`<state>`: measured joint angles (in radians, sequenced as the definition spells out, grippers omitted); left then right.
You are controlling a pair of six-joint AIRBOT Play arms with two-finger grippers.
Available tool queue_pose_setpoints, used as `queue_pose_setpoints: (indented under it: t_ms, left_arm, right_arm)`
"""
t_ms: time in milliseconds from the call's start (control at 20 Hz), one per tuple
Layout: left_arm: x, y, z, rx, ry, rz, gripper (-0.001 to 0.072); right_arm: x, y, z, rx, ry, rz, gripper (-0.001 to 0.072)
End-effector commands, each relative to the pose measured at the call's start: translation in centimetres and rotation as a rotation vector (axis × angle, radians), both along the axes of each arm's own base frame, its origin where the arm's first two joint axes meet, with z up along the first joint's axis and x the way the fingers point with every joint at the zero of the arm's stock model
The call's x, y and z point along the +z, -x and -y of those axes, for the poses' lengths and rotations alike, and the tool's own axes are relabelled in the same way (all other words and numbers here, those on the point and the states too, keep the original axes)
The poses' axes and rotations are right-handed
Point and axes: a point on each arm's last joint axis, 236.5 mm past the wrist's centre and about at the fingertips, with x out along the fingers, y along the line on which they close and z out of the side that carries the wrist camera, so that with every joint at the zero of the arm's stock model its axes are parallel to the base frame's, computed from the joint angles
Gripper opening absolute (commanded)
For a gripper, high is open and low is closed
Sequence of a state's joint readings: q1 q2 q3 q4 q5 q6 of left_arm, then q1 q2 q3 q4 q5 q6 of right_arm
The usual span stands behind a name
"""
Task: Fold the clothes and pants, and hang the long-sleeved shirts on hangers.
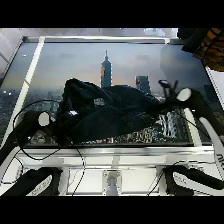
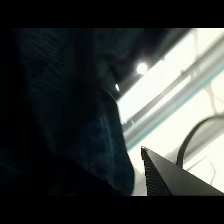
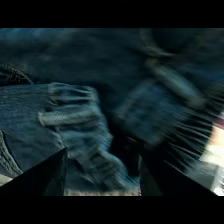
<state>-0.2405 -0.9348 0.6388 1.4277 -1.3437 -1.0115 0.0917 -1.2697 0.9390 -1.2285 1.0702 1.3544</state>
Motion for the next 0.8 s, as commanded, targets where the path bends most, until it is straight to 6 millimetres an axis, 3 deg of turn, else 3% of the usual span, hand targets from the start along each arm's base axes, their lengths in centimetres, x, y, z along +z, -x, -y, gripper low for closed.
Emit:
queue_pose_setpoints:
  t_ms: [0, 150, 200, 250, 300, 350, 450, 550, 650, 750]
  left_arm:
    - [0.0, -2.4, 0.5, 0.097, 0.017, 0.089, 0.0493]
    - [0.1, -3.7, 0.7, 0.151, 0.029, 0.138, 0.0493]
    - [0.2, -4.2, 0.8, 0.173, 0.035, 0.157, 0.0493]
    - [0.5, -4.7, 0.9, 0.195, 0.044, 0.182, 0.0493]
    - [0.8, -5.4, 1.0, 0.217, 0.054, 0.214, 0.0493]
    - [1.4, -6.1, 1.2, 0.237, 0.069, 0.254, 0.0493]
    - [2.9, -7.5, 1.4, 0.277, 0.104, 0.343, 0.0492]
    - [4.8, -8.6, 1.0, 0.328, 0.135, 0.423, 0.0492]
    - [6.9, -9.5, 0.0, 0.390, 0.154, 0.486, 0.0492]
    - [9.2, -10.3, -1.5, 0.449, 0.165, 0.552, 0.0491]
  right_arm:
    - [-3.9, 0.5, -2.9, 0.063, 0.043, -0.057, 0.0481]
    - [-6.6, 1.8, -4.2, 0.102, 0.057, -0.130, 0.0463]
    - [-7.1, 2.5, -4.5, 0.117, 0.061, -0.161, 0.0380]
    - [-7.3, 3.0, -4.5, 0.126, 0.063, -0.183, 0.0233]
    - [-7.1, 3.6, -4.4, 0.138, 0.065, -0.205, 0.0041]
    - [-6.8, 4.0, -3.7, 0.156, 0.086, -0.222, 0.0014]
    - [-5.1, 5.2, -1.1, 0.201, 0.169, -0.275, 0.0014]
    - [-1.9, 5.3, 2.8, 0.202, 0.278, -0.271, 0.0013]
    - [1.9, 5.0, 8.4, 0.112, 0.438, -0.220, 0.0013]
    - [5.1, 6.0, 13.1, 0.014, 0.521, -0.188, 0.0014]
